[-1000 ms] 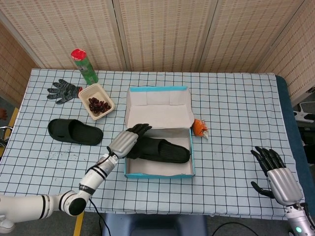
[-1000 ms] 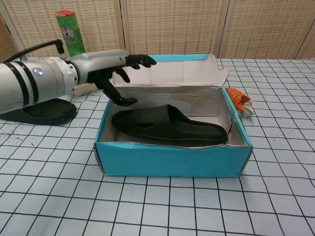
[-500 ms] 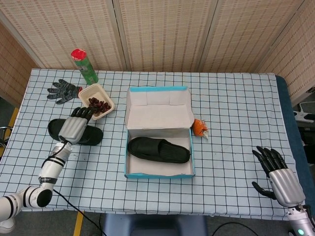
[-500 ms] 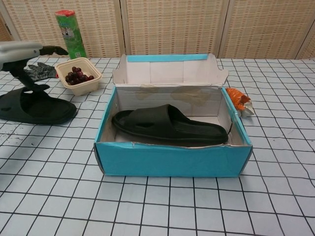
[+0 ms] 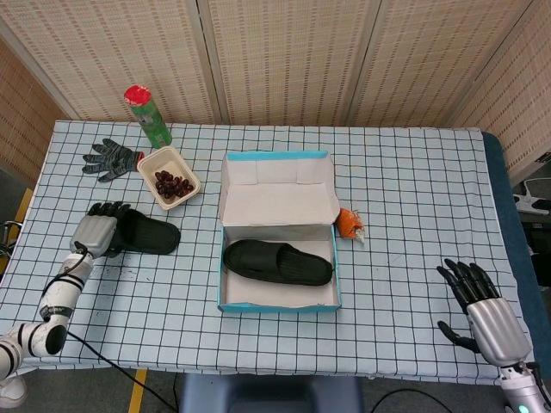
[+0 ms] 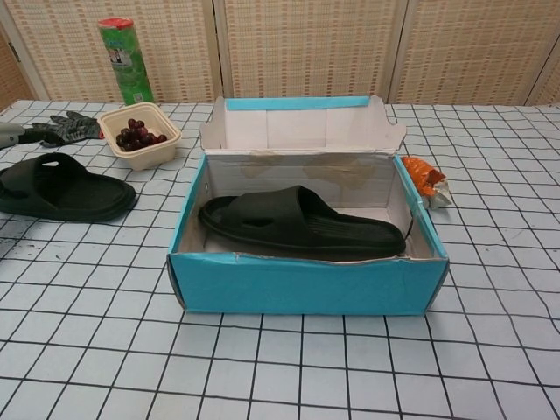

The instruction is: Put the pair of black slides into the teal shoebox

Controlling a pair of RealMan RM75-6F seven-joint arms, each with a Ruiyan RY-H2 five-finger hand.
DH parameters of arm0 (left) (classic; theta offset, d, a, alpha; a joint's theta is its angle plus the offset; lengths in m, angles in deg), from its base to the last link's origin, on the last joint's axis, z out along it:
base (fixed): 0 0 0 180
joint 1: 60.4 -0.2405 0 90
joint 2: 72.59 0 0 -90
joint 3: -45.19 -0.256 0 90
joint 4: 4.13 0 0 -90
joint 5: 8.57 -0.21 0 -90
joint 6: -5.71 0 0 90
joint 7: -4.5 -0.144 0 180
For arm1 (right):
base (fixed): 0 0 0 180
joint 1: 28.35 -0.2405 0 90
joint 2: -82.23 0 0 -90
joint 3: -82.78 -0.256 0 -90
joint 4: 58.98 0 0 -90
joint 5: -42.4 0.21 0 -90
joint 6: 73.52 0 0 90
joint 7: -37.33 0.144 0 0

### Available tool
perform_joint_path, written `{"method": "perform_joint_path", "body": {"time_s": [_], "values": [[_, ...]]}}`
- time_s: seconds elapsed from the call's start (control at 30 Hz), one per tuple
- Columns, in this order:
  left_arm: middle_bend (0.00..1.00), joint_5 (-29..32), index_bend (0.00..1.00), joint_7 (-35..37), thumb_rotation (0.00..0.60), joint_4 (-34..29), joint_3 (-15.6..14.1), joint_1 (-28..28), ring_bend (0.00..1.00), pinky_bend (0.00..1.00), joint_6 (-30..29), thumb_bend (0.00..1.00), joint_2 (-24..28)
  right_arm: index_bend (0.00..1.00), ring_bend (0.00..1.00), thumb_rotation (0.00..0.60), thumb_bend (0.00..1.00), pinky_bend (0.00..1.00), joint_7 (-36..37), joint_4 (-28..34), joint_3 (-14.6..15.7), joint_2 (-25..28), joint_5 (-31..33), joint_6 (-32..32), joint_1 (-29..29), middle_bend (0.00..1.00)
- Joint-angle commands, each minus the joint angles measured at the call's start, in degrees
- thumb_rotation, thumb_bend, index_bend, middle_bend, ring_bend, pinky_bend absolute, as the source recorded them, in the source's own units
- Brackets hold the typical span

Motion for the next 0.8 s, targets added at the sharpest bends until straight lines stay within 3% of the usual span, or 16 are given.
{"method": "perform_joint_path", "body": {"time_s": [0.03,0.27,0.6,0.8], "values": [[0.0,-1.2,0.0,2.1,0.6,3.7,-0.2,-0.3,0.0,0.0,1.9,0.33,-2.2,0.0,0.0,0.6,0.15,0.0,-0.4,0.1,0.2,-0.1,-0.2,0.0,0.1,0.0],[0.0,-3.5,0.0,5.8,0.6,9.3,0.2,-0.2,0.0,0.0,4.4,0.33,-5.3,0.0,0.0,0.6,0.15,0.0,-1.0,0.3,0.3,-0.2,-0.3,0.1,0.3,0.0],[0.0,-7.3,0.0,8.7,0.6,15.1,1.0,-0.2,0.0,0.0,3.5,0.33,-9.2,0.0,0.0,0.6,0.15,0.0,-1.3,0.4,0.4,-0.3,0.0,-0.8,0.1,0.0],[0.0,-7.3,0.0,7.4,0.6,18.4,1.0,0.0,0.0,0.0,5.2,0.34,-11.0,0.0,0.0,0.6,0.15,0.0,-1.4,0.5,0.4,-0.3,0.0,-0.7,0.1,0.0]]}}
